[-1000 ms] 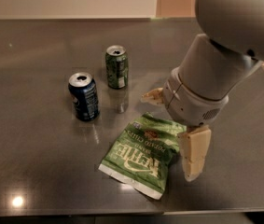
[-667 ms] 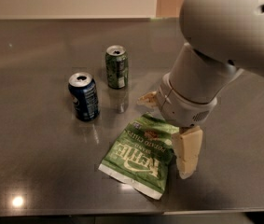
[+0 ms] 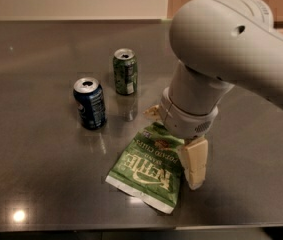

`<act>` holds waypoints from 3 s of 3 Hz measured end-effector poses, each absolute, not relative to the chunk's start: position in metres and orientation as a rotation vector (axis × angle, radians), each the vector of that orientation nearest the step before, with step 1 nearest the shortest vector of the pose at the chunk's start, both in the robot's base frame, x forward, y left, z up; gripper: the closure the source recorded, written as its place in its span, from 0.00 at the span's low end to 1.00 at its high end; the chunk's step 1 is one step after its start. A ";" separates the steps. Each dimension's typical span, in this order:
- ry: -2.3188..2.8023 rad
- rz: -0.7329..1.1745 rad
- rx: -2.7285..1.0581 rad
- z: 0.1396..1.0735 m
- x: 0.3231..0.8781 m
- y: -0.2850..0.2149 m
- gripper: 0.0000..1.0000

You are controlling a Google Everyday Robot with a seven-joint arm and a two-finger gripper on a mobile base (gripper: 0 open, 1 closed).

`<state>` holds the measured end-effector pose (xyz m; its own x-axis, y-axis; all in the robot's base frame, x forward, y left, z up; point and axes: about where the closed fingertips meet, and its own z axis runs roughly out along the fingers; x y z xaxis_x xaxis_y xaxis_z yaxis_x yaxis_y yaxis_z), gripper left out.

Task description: Pick green jalapeno chip bag

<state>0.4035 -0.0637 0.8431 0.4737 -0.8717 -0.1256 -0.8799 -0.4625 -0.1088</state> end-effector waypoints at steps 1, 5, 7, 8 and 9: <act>1.530 0.050 -2.621 0.838 0.403 -0.059 0.19; 1.651 0.166 -2.540 0.883 0.425 -0.087 1.00; 1.572 0.155 -2.475 0.954 0.449 -0.093 1.00; 1.495 0.116 -2.425 0.991 0.463 -0.087 1.00; 1.414 0.101 -2.358 1.016 0.469 -0.079 1.00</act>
Offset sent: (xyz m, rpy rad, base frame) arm -0.0002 0.0024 0.0002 -0.0917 0.0684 0.0055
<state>0.4689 -0.0786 1.0158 0.4891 -0.8338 -0.2560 -0.8618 -0.4167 -0.2894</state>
